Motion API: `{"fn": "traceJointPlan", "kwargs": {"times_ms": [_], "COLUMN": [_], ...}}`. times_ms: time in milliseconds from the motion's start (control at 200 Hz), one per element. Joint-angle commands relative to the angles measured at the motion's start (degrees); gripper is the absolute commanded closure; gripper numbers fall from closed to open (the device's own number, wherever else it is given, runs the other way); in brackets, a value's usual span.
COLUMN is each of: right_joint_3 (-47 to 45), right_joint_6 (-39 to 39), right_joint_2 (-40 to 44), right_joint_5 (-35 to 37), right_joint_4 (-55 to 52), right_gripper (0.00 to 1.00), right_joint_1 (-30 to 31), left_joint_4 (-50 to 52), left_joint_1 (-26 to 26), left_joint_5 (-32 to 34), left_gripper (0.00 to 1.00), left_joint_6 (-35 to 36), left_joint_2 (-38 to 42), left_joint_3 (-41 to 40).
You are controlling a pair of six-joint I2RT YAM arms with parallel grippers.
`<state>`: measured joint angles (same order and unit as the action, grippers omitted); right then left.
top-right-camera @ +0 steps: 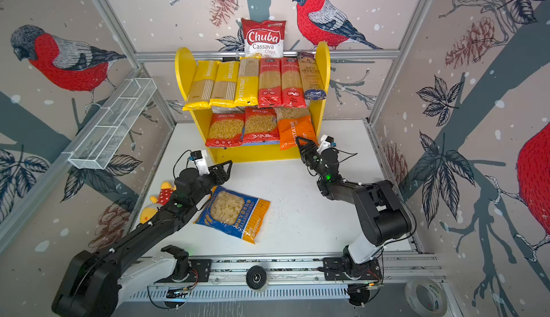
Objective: Arrange pasta packages on shelves
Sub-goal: Place the pasta bag on the shelf, then rotate the pasta bag at the center of the table.
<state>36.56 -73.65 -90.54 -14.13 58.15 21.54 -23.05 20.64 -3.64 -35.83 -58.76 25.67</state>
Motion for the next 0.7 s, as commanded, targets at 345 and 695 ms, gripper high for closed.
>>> {"fn": "traceJointPlan", "kwargs": {"times_ms": [345,695], "right_joint_3": [-1.68,3.78], "right_joint_6": [21.57,26.29], "right_joint_2": [13.44,2.03], "right_joint_5": [-0.87,-10.32], "right_joint_4": [-35.88,-46.81], "right_gripper": [0.41,0.40], "right_joint_1": [9.27,21.14], "left_joint_4": [22.68,28.32], "left_joint_1": [-0.78,0.35], "left_joint_5": [12.59,12.52], "left_gripper": [0.30,0.31], "left_joint_6": [-3.31,-6.41], "left_joint_2": [9.39,8.32], "left_joint_3": [-2.30,-4.71]}}
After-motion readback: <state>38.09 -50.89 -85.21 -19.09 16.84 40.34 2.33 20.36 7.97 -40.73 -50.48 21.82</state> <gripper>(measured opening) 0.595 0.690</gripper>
